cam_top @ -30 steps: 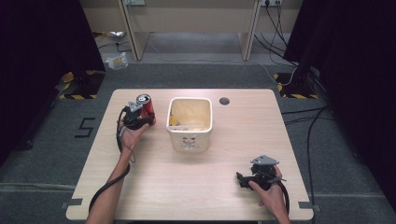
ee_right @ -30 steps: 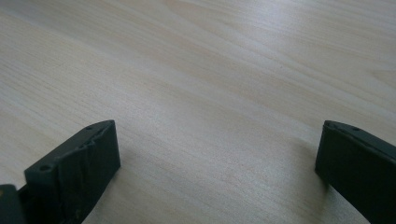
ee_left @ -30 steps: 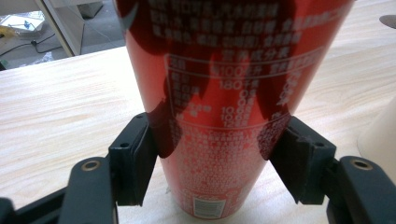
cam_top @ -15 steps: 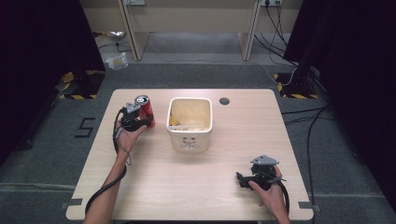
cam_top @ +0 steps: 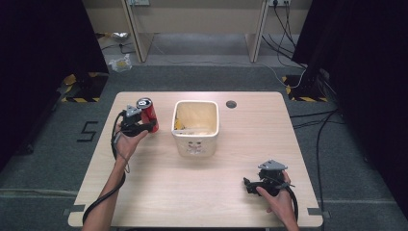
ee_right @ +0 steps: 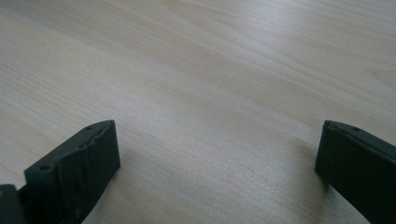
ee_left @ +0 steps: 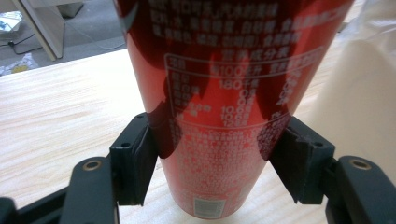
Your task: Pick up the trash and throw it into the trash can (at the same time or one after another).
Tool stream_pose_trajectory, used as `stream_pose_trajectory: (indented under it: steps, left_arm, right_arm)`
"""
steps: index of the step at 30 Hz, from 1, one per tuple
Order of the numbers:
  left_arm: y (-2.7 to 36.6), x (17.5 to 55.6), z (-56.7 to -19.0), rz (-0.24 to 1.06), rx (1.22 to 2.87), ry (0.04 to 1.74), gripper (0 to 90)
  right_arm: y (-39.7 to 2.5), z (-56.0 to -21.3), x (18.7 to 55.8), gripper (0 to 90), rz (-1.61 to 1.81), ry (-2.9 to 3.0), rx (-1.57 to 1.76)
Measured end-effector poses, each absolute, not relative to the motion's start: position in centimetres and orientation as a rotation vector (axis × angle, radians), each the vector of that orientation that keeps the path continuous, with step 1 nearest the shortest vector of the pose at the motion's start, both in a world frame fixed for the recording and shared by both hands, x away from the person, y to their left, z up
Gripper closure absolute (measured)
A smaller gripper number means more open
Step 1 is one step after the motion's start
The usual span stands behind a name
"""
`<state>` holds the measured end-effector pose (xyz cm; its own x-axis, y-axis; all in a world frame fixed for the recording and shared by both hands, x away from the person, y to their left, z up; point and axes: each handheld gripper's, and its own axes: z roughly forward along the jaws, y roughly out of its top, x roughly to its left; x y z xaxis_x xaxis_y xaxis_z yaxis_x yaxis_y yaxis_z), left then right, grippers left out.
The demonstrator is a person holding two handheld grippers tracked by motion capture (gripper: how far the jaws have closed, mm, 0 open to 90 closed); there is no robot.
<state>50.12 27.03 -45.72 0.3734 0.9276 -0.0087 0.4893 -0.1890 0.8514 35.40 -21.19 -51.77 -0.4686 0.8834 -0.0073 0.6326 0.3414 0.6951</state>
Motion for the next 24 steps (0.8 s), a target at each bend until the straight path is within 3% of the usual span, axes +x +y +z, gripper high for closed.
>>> stream_pose_trajectory:
  steps: [24]
  left_arm:
    - [26.9,47.9,-41.5,0.625,1.858,1.172,35.3]
  right_arm:
    - [-21.2,-51.8,35.4,0.0,0.894,2.228,1.333]
